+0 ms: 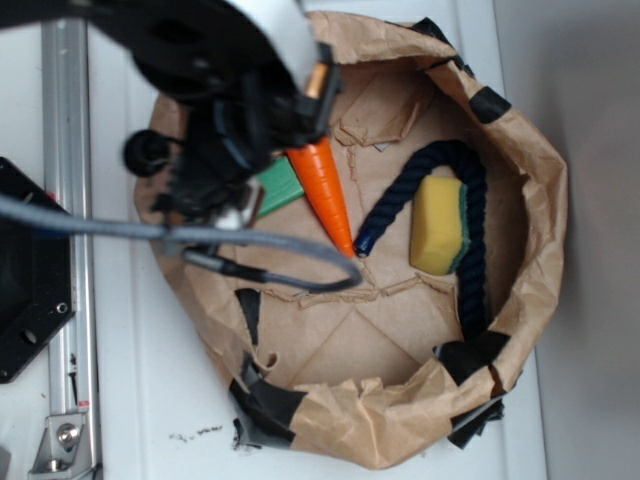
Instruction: Grab the carrot.
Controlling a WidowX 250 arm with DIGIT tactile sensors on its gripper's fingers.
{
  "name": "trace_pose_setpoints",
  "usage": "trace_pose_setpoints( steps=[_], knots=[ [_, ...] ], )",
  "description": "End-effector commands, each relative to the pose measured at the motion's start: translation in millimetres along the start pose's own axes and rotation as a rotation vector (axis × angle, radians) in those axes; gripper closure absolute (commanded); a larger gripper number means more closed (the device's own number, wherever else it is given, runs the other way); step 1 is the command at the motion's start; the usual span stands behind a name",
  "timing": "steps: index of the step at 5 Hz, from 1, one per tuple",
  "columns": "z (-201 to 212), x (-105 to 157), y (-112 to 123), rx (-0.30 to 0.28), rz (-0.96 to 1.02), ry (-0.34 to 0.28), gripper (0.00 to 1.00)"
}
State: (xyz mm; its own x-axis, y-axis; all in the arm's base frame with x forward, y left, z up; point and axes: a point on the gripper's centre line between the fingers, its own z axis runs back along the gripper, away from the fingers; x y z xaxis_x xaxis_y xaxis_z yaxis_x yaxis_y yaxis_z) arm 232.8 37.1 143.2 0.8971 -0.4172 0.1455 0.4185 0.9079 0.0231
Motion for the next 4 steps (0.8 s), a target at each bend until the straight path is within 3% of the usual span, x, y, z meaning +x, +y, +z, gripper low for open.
trace_pose_setpoints(
  steps=[1,2,3,4],
  knots=[
    [-57,24,-4,0.019,-0.106,0.01,0.0],
    [-98,24,0,0.001,-0.14,0.054,0.0],
    [-136,17,-13,-0.01,-0.206,0.138,0.0],
    [-143,10,-22,-0.03,-0.234,0.182,0.28]
  ],
)
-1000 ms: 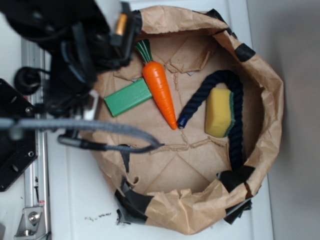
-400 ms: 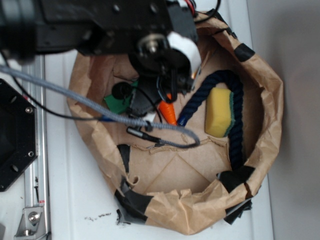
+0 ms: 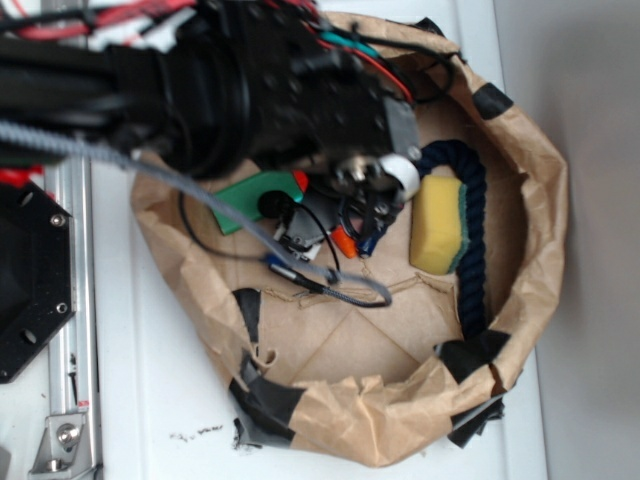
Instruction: Grab the carrot.
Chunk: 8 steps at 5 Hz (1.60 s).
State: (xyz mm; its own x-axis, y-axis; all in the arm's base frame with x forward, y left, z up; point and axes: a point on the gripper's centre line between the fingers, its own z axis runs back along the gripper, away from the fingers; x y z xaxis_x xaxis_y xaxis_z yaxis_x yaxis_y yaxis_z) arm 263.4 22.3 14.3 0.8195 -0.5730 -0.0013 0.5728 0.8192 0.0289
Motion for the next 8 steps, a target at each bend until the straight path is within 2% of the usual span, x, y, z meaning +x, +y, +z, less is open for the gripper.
trace_pose_setpoints(
  steps=[1,2,3,4,5,6,7,8],
  knots=[
    [14,-3,-10,-0.041,-0.002,0.005,1.0],
    [34,-5,1,-0.018,0.052,-0.012,1.0],
    [61,-4,2,-0.004,0.103,0.005,1.0],
    [99,2,-4,0.041,0.151,-0.09,1.0],
    [140,9,-14,0.093,0.234,-0.137,1.0],
    [179,14,-24,0.137,0.468,-0.111,1.0],
    [195,18,-27,-0.042,0.704,-0.194,1.0],
    [188,21,-30,0.032,0.778,-0.272,1.0]
  ],
)
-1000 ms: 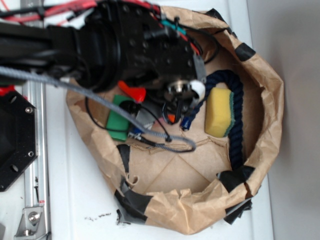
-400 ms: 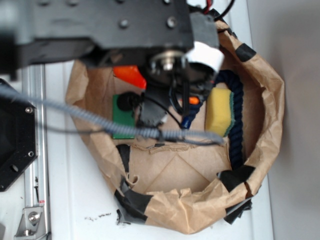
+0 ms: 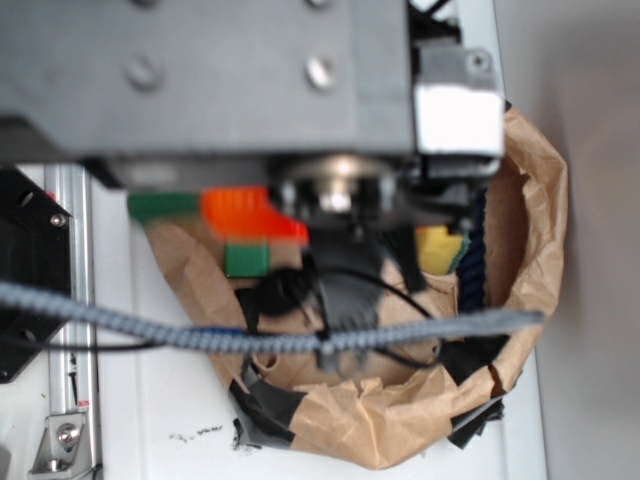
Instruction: Grab the carrot.
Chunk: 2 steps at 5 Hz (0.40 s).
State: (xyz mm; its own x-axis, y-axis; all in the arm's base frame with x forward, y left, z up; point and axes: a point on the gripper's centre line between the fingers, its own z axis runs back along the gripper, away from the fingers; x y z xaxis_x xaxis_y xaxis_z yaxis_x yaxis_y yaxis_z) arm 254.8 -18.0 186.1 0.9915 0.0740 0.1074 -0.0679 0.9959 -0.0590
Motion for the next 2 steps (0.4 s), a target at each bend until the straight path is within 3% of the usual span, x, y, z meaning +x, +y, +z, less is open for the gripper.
trace_pose_setpoints(
  steps=[1,2],
  knots=[
    [0.9,7.0,-2.2,0.038,0.104,-0.179,1.0],
    [-3.0,5.5,0.6,0.057,0.1,-0.152,1.0]
  ],
)
